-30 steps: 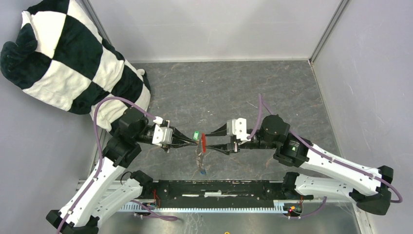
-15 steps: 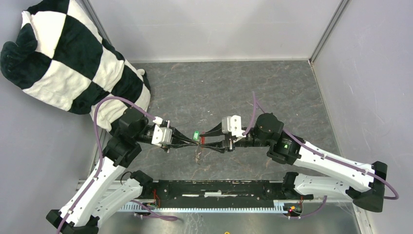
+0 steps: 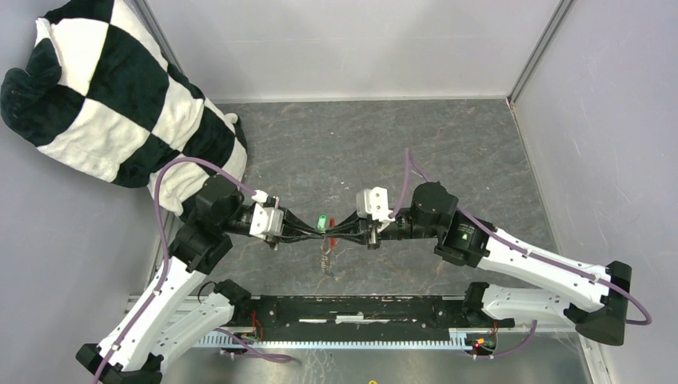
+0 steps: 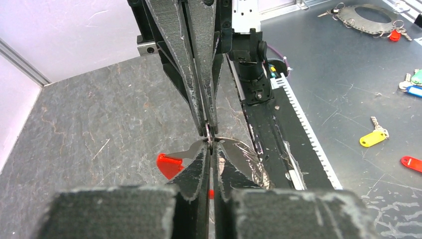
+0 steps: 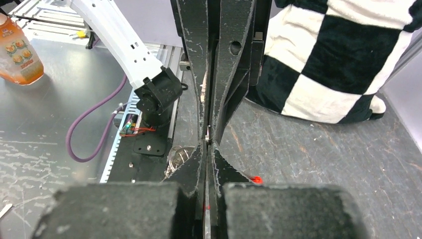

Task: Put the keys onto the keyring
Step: Adjust the keyring.

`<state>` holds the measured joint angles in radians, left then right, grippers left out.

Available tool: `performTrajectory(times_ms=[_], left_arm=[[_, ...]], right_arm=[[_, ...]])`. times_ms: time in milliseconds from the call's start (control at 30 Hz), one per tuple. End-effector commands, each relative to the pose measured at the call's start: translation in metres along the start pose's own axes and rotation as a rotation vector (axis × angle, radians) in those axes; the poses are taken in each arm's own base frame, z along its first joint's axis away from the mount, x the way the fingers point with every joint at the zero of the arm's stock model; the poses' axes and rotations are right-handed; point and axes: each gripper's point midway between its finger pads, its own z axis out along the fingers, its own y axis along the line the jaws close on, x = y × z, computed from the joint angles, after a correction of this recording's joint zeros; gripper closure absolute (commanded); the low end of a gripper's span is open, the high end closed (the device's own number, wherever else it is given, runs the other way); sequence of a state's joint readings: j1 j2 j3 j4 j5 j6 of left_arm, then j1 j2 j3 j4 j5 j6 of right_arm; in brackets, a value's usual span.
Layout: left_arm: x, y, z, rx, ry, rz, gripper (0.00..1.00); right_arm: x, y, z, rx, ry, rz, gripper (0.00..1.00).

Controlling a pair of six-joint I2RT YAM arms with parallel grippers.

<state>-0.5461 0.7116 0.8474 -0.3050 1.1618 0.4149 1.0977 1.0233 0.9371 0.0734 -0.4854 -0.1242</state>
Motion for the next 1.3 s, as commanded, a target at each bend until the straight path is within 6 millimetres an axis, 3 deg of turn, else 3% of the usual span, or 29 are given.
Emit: performTrajectory(times_ms=[0,267,433,667,833,1067,1267], left_arm=[[-0.009,0.000,-0.001,0.010,0.005,0.043,0.85],[0.004,0.008,-0.005,-0.020,0.098,0.039,0.80],[0.006,0.009,-0.005,-0.023,0.103,0.037,0.97],[0.014,0.002,-0.007,0.008,0.128,0.079,0.98],[0.013,0.000,-0.007,0.016,0.125,0.103,0.82],[0.011,0.001,-0.007,0.015,0.123,0.121,0.86],[-0.001,0.005,-0.004,0.001,0.082,0.115,0.84]], right_arm=[[-0.010,-0.008,0.005,0.008,0.031,-0.006,1.00],[-0.002,-0.009,0.005,-0.001,0.107,-0.003,1.00],[-0.002,-0.010,0.004,-0.001,0.112,-0.006,1.00],[-0.010,-0.012,-0.001,0.018,0.093,-0.027,1.00],[-0.013,-0.012,-0.004,0.030,0.075,-0.039,1.00],[-0.013,-0.010,-0.004,0.027,0.062,-0.034,1.00],[-0.011,-0.009,-0.001,0.015,0.067,-0.023,1.00]])
